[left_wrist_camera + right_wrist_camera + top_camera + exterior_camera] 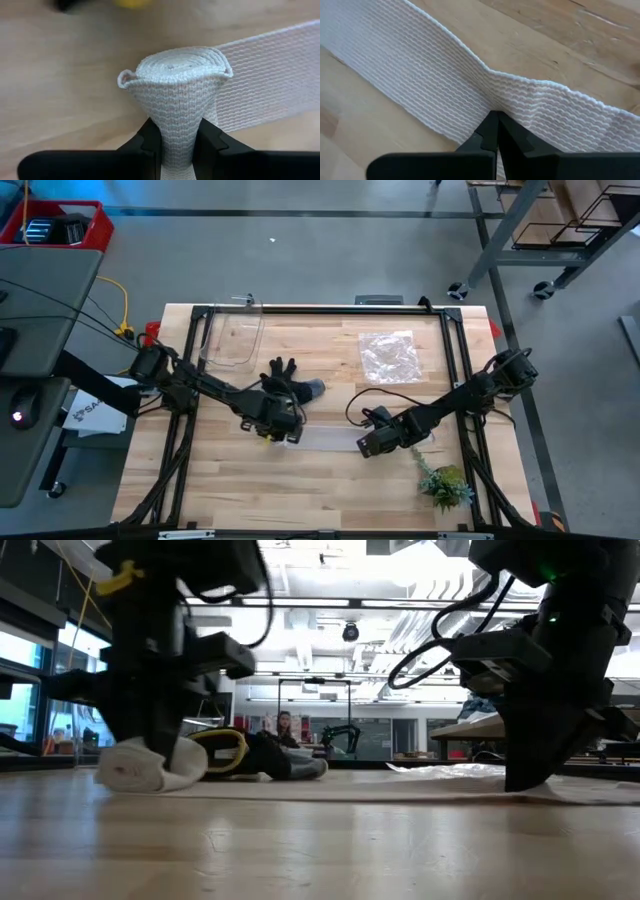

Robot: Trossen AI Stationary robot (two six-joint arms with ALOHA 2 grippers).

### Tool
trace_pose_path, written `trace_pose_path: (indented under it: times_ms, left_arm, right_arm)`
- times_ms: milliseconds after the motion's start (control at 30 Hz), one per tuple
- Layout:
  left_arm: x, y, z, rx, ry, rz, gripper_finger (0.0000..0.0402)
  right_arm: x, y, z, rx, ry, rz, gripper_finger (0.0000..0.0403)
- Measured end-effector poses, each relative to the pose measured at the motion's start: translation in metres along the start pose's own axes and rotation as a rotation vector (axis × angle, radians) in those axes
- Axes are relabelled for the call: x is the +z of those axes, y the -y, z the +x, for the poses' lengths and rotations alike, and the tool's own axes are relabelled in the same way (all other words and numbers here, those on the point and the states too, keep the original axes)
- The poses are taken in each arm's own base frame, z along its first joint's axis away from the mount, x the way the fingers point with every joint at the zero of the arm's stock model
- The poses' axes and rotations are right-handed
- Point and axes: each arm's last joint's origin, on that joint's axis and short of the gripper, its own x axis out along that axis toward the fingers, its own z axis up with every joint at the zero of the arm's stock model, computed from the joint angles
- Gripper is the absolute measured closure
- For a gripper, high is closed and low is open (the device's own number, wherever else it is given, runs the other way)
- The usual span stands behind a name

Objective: Roll bandage
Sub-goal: Roll the white-brown bandage

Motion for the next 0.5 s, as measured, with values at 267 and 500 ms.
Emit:
trace_pose_path:
  times_ms: [267,500]
  left_arm:
    - [0.001,-0.013,-0.011,0.017,0.057,-0.054,0.0345]
    - [-0.001,-0.014,-0.012,0.022,0.052,-0.046,0.0345]
  right_arm:
    - [-0.001,-0.014,0.014,0.12,-0.016,0.077,0.0403]
    - [-0.002,-0.024,0.022,0.214,0.003,0.115,0.0403]
